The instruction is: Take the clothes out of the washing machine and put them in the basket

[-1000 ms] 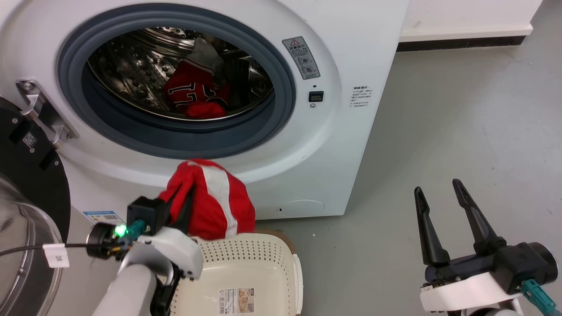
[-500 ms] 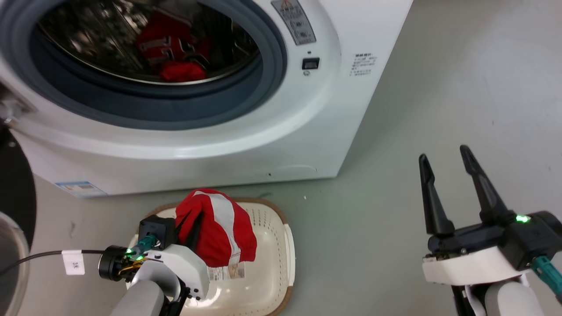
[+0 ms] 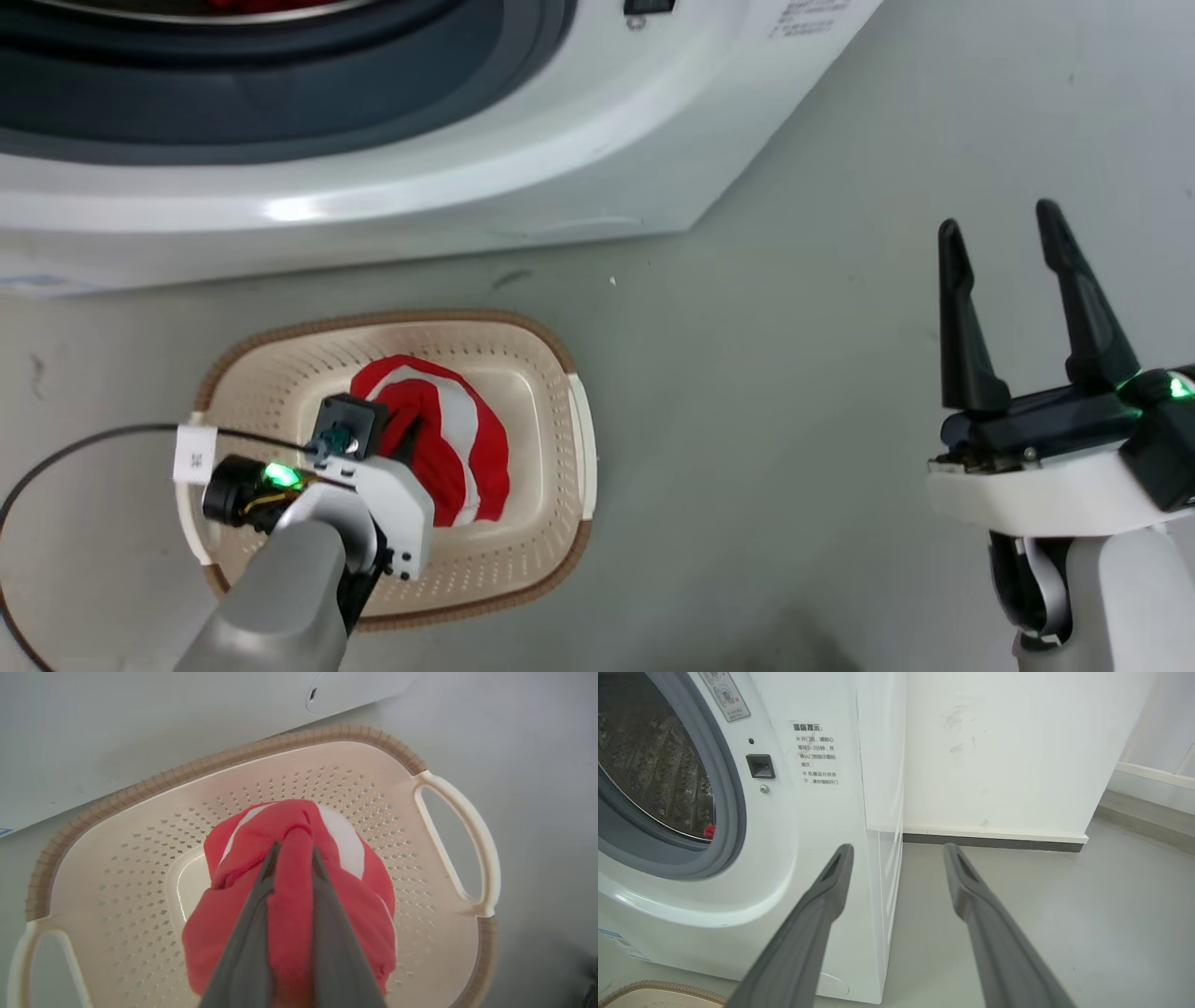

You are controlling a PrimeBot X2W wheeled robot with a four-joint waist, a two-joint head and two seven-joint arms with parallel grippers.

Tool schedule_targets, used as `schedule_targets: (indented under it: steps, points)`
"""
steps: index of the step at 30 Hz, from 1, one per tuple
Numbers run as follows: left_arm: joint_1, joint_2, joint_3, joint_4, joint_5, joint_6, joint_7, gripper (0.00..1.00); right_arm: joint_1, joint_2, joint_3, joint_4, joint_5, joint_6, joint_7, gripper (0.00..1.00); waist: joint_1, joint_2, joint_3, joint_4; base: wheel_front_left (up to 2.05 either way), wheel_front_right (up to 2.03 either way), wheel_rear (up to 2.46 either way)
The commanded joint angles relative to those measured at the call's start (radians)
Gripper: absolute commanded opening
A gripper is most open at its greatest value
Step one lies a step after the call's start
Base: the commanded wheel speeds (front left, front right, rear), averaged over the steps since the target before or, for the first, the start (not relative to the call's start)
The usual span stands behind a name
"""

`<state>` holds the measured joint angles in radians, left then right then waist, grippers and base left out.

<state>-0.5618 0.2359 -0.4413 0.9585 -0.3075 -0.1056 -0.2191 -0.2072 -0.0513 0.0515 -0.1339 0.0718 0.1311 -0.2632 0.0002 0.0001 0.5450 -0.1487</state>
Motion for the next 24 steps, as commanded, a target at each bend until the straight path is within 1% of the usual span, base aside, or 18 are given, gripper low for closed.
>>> schedule_targets:
  steps: [1,2,7,11,15,20,21,22,24]
  points:
    - [-0.055,-0.009,-0.013,0.054,0.009,-0.005,0.002,0.00,-0.032,0.002,-0.008,-0.011,0.009,-0.001,-0.002,1.00,-0.0002,-0.0001,0.094,-0.022,0.00,0.00,0.00]
    - [-0.055,-0.009,-0.013,0.054,0.009,-0.005,0.002,0.00,-0.032,0.002,-0.008,-0.011,0.009,-0.001,-0.002,1.00,-0.0002,-0.0001,0.094,-0.022,0.00,0.00,0.00]
    - [-0.152,-0.010,-0.045,0.185,0.033,-0.012,0.023,0.00,-0.067,0.002,-0.019,-0.019,0.019,-0.001,-0.002,1.00,-0.0002,-0.0001,0.169,-0.031,0.00,0.00,0.00]
    - [-0.207,-0.017,-0.063,0.261,0.042,-0.010,0.043,0.00,-0.091,0.002,-0.025,-0.023,0.026,-0.001,-0.002,1.00,-0.0002,-0.0001,0.213,-0.033,0.00,0.00,0.00]
    - [-0.236,-0.025,-0.075,0.294,0.048,-0.002,0.055,0.00,-0.102,0.002,-0.026,-0.023,0.028,-0.001,-0.002,1.00,-0.0002,-0.0001,0.234,-0.036,0.00,0.00,0.00]
    - [-0.244,-0.037,-0.078,0.315,0.034,-0.003,0.072,0.00,-0.105,0.002,-0.029,-0.015,0.030,-0.001,-0.002,1.00,-0.0002,-0.0001,0.231,-0.036,0.00,0.00,0.00]
    - [-0.240,-0.038,-0.079,0.317,0.032,-0.003,0.073,0.03,-0.104,0.002,-0.026,-0.012,0.031,-0.001,-0.002,1.00,-0.0002,-0.0001,0.225,-0.037,0.00,0.00,0.00]
    - [-0.228,-0.040,-0.080,0.319,0.028,-0.004,0.062,1.00,-0.100,0.002,-0.022,-0.009,0.034,-0.001,-0.002,1.00,-0.0002,-0.0001,0.208,-0.040,0.00,0.00,0.00]
    - [-0.215,-0.041,-0.075,0.322,0.019,-0.004,0.049,1.00,-0.090,0.002,-0.020,-0.005,0.035,-0.001,-0.002,1.00,-0.0002,-0.0001,0.186,-0.042,0.00,0.00,0.00]
